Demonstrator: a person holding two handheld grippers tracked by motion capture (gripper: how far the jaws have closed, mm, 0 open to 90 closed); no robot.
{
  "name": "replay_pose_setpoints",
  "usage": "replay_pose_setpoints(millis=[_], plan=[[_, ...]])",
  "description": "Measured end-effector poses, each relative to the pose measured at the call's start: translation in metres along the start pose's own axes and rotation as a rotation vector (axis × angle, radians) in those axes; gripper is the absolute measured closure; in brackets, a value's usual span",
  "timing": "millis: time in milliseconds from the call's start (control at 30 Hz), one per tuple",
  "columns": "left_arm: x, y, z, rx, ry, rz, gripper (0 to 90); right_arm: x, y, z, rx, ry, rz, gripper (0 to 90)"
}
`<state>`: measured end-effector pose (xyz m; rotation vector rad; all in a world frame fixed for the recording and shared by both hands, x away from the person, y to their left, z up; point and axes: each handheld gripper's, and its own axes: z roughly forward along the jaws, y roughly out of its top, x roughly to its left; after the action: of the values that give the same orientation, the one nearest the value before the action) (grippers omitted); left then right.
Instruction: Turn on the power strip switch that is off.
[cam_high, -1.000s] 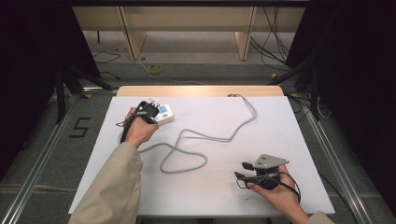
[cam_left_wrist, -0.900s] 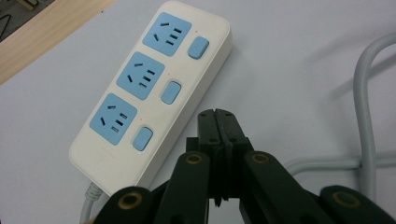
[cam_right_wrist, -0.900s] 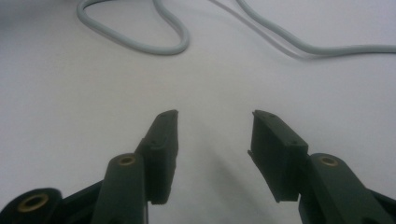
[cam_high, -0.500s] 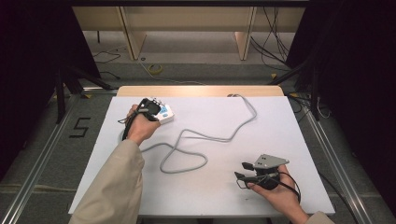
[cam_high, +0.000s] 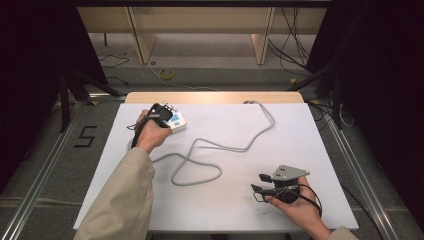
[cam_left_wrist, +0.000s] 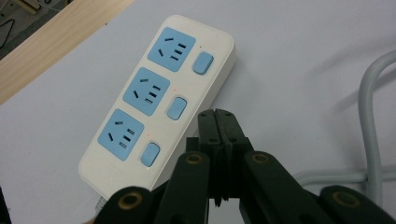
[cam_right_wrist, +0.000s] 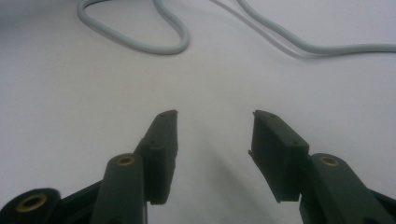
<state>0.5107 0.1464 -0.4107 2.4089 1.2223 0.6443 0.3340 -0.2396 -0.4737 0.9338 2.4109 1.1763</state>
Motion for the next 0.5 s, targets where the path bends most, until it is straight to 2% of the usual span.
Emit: replay_pose_setpoints(millis=[500], plan=[[0.001,0.0059,0.0022,0.005,0.004,0.0,89.9,-0.0001,-0.0001,0.0004,-0.002,0.006,0.014,49.1]])
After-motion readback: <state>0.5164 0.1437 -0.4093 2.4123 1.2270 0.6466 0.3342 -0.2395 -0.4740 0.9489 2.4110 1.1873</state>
